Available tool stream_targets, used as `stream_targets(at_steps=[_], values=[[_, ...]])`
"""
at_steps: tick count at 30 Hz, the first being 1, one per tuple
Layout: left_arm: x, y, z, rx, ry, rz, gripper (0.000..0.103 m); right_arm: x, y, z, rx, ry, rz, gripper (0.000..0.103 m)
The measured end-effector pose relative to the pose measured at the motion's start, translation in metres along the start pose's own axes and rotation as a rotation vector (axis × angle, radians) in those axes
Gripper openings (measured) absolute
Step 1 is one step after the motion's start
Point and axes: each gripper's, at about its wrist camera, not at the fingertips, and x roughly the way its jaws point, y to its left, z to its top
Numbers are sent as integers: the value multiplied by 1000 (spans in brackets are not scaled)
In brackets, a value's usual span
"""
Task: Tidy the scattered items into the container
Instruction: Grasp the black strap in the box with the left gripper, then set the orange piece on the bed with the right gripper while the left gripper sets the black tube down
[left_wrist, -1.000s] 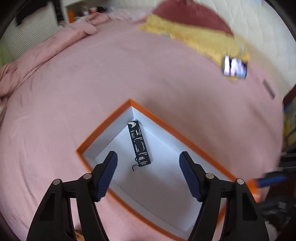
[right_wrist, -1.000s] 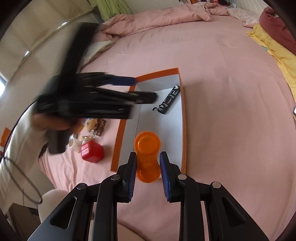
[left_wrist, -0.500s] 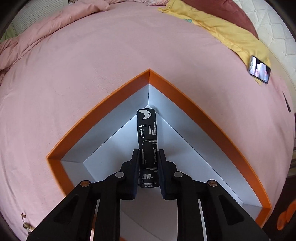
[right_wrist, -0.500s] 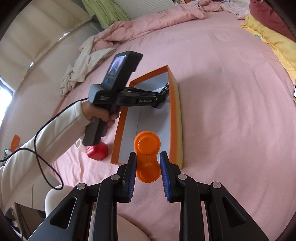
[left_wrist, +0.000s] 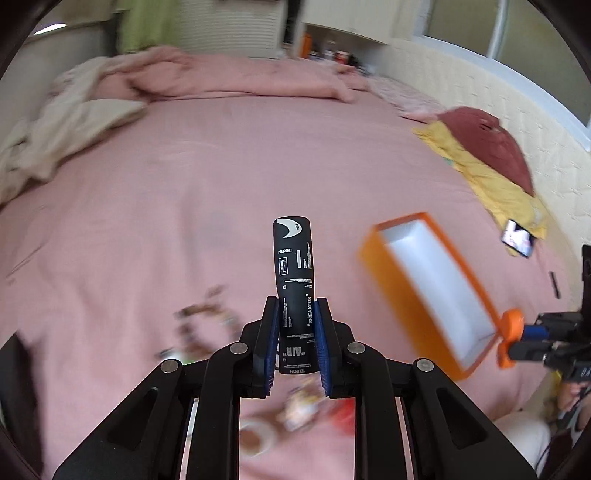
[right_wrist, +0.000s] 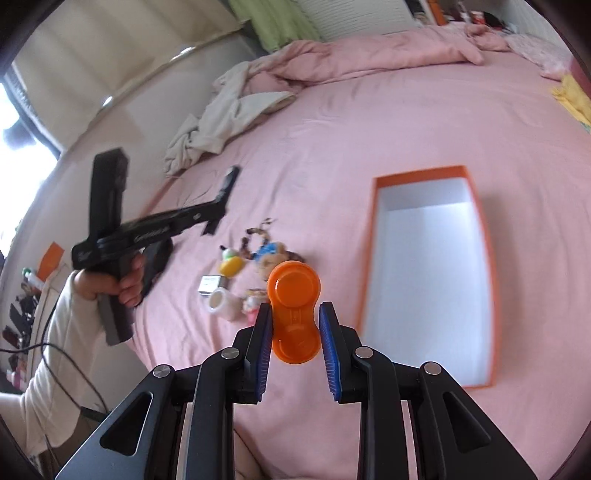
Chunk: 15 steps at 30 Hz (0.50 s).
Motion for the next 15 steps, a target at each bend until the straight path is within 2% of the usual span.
stream_targets(at_steps=[4,10,11,12,13,14,15], values=[[-21,41,-41,-55,15,58,19,38,36,9,-45,30,-13,24],[-31,80,-84,-109,28,58,24,94,75,23,-101,61,-31,25],[-31,81,-85,-125,23,69,33,100,78,26,-105,59,-34,31],[-31,85,-86,-150,27,83,50,106,81,28,-109,56,-37,38],[-32,86,-87,-172,21,93,60,107,82,29,-104,49,-44,47],[-35,85,-88,-192,5,100,74,107,82,29,-97,42,-53,47],[-37,85,-89,-211,-10,107,76,107,82,30,-90,35,-62,47]])
